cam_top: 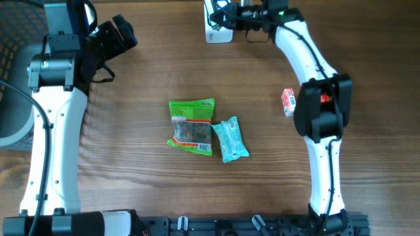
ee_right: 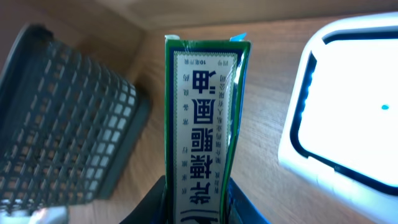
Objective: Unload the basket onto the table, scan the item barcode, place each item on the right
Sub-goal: 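Present the white-green box to the white scanner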
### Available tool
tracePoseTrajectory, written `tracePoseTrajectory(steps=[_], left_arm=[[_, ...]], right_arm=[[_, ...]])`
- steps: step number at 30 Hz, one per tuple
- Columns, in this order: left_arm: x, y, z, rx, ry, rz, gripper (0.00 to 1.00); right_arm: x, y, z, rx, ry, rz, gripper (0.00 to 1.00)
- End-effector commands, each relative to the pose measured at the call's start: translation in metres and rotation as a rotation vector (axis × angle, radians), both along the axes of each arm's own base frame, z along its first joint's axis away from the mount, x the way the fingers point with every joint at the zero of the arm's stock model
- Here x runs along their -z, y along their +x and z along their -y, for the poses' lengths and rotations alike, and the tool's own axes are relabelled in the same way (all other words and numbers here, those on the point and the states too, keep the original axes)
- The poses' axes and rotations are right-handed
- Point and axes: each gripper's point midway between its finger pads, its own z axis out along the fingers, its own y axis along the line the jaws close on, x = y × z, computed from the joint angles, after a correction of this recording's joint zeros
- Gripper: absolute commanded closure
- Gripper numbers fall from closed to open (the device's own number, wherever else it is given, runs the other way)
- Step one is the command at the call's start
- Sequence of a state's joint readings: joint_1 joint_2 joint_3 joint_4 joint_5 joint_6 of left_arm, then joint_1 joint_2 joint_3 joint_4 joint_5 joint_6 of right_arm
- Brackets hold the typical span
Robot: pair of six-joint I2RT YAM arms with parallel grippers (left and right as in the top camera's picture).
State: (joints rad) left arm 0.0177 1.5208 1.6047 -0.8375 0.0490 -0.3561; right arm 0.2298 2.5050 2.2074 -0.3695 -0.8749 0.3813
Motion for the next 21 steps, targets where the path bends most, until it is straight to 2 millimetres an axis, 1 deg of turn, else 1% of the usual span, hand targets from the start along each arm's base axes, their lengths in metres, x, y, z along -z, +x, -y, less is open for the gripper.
tracePoseTrajectory(steps=[1, 3, 5, 8, 12, 16, 17, 18, 21], left_arm=[[0.001, 0.001, -0.002, -0.003, 0.021, -0.002, 0.00], [0.001, 0.001, -0.002, -0.003, 0.021, -0.002, 0.00], [0.001, 0.001, -0.002, -0.003, 0.021, -0.002, 0.00], [0.001, 0.001, -0.002, -0.003, 0.021, -0.002, 0.00], [0.001, 0.001, -0.002, -0.003, 0.021, -0.002, 0.00], [0.001, 0.001, -0.002, -0.003, 0.021, -0.002, 0.00], [0.001, 0.001, -0.002, -0.003, 0.021, -0.002, 0.00], [0.001, 0.001, -0.002, -0.003, 0.021, -0.002, 0.00], [0.001, 0.001, -0.002, -0.003, 0.021, -0.002, 0.00]], right_arm=[[0.015, 0.012, 0.000, 0.001, 0.151, -0.111, 0.78], [0.021, 0.021, 0.007, 0.025, 0.201, -0.141, 0.78], [0.032, 0.028, 0.017, 0.048, 0.227, -0.166, 0.78], [0.032, 0.030, 0.023, 0.059, 0.240, -0.189, 0.78], [0.033, 0.029, 0.023, 0.072, 0.255, -0.238, 0.78], [0.029, 0.023, 0.021, 0.048, 0.287, -0.293, 0.78], [0.026, 0.020, 0.019, 0.019, 0.298, -0.289, 0.78], [0.018, 0.013, 0.017, -0.039, 0.321, -0.273, 0.78], [0.004, 0.012, 0.017, -0.059, 0.327, -0.238, 0.78]])
